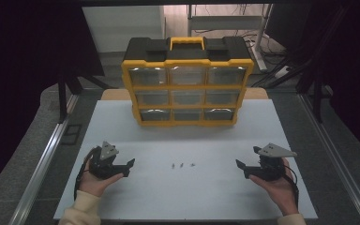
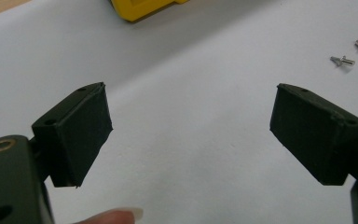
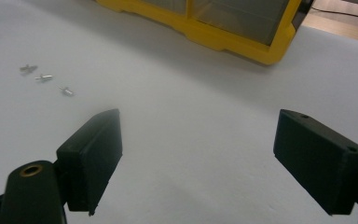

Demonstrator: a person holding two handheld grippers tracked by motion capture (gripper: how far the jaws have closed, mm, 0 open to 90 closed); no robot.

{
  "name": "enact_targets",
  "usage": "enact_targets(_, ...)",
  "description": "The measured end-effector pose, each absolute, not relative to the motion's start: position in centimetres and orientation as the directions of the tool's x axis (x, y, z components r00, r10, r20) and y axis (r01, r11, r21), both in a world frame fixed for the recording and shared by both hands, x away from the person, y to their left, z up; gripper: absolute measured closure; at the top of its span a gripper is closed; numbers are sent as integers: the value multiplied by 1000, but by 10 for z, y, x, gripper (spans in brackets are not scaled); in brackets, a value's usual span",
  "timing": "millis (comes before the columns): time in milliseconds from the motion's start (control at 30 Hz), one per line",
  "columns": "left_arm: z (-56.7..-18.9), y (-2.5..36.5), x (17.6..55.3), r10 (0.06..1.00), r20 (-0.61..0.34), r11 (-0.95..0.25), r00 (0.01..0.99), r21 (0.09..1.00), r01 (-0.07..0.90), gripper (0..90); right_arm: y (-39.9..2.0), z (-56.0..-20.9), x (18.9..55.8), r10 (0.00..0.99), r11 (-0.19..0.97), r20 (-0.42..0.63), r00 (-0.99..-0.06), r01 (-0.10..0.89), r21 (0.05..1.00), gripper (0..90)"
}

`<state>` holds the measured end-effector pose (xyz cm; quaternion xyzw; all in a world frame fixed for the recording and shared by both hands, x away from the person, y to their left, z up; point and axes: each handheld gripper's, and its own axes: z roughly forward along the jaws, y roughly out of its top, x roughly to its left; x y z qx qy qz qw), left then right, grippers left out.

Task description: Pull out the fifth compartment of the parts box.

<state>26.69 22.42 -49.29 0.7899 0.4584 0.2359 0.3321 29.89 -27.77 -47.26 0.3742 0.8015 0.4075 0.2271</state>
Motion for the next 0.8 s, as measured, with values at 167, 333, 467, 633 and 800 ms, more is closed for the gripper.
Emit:
enact_targets(167,-494,227,269,882,56,-349,468,745,568,130,-276,-472,301,792,384,-64,-607,414,825,154)
enact_targets(333,-495,226,268,882,63,-354,467,744,567,130,-277,-472,301,803,368,-58,-593,418,831,155)
enact_targets(467,-495,224,267,883,73,-359,464,743,565,130,-277,-473,301,806,365,-58,-589,417,832,155)
enact_targets(633,-496,223,265,882,84,-368,465,739,565,130,-275,-471,302,816,326,-31,-577,416,849,155)
enact_targets(800,-496,223,267,877,81,-370,473,742,560,129,-271,-469,300,825,312,-33,-564,406,859,155)
